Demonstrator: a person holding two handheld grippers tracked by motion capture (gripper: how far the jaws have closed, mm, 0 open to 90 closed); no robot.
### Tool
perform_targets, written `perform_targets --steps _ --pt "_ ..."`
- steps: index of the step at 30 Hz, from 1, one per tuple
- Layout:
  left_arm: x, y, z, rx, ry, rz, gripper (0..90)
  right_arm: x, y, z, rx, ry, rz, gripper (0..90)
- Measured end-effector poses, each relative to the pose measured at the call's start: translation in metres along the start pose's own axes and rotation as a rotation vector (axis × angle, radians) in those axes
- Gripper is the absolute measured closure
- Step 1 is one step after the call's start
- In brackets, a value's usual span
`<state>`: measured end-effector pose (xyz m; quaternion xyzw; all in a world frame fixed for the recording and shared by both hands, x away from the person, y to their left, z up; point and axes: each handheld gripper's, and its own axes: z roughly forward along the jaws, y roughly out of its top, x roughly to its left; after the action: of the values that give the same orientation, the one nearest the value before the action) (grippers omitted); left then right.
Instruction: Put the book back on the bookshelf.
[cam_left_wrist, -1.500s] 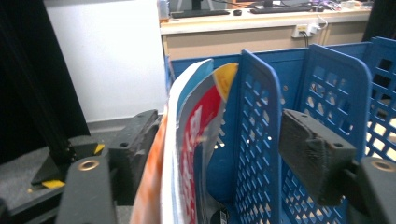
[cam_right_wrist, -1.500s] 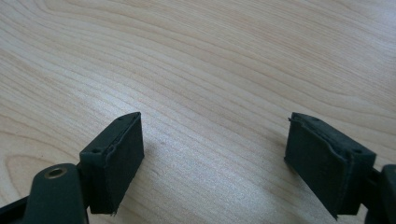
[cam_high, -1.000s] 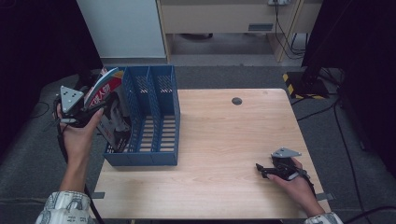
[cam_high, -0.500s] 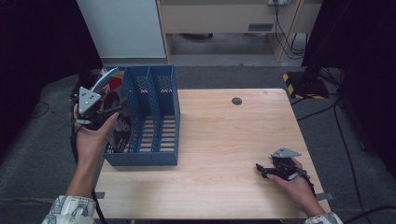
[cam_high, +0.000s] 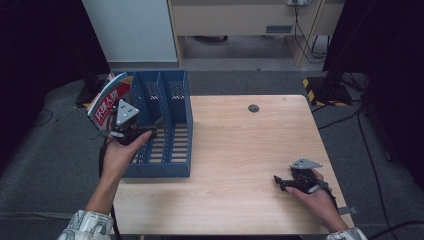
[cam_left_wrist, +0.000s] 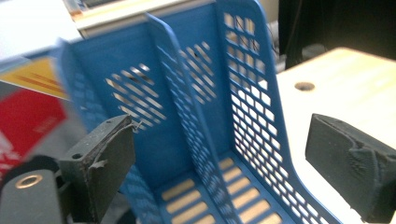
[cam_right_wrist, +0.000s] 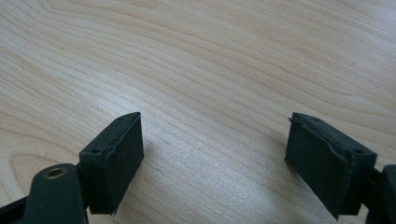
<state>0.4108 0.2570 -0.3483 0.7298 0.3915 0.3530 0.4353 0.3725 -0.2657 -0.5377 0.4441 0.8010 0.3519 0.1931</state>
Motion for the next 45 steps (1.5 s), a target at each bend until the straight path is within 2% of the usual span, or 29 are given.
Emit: perform_targets --steps 1,4,12,13,20,21,22,28,29,35,38,45 --pt "-0.008 -0.002 0.005 0.015 -0.015 0.000 7.5 0.000 0.000 0.000 0.000 0.000 -0.001 19.4" --pt "-0.017 -0.005 0.011 0.013 -0.050 -0.033 7.3 0.000 0.000 0.000 0.001 0.003 0.000 19.4" --pt "-0.036 -0.010 0.020 0.028 -0.107 -0.051 6.2 0.000 0.000 0.000 0.001 0.006 -0.003 19.3" --pt "-0.042 -0.010 0.022 0.038 -0.130 -0.056 5.9 0.000 0.000 0.000 0.001 0.006 -0.003 19.3" --pt "-0.063 -0.010 0.026 0.045 -0.192 -0.072 5.1 0.001 0.000 0.000 0.001 0.007 -0.002 19.3" --pt "-0.063 -0.010 0.026 0.045 -0.192 -0.072 4.9 0.001 0.000 0.000 0.000 0.008 -0.004 19.3" --pt "-0.069 -0.010 0.029 0.052 -0.205 -0.065 4.8 0.001 0.000 0.000 0.001 0.009 -0.003 19.3" --pt "-0.089 -0.010 0.036 0.065 -0.232 -0.060 3.1 0.001 0.000 0.000 0.000 0.009 -0.003 19.3" --pt "-0.089 -0.010 0.036 0.065 -0.232 -0.060 3.1 0.001 0.000 0.000 0.000 0.009 -0.003 19.3" --pt "-0.110 -0.013 0.049 0.100 -0.273 -0.051 3.1 0.002 0.000 0.000 -0.001 0.011 -0.007 19.1" --pt "-0.116 -0.013 0.051 0.098 -0.288 -0.047 3.5 0.002 0.000 0.000 0.000 0.012 -0.007 18.8" --pt "-0.144 -0.015 0.061 0.128 -0.326 -0.003 3.6 0.003 0.000 0.000 0.001 0.013 -0.009 18.6"
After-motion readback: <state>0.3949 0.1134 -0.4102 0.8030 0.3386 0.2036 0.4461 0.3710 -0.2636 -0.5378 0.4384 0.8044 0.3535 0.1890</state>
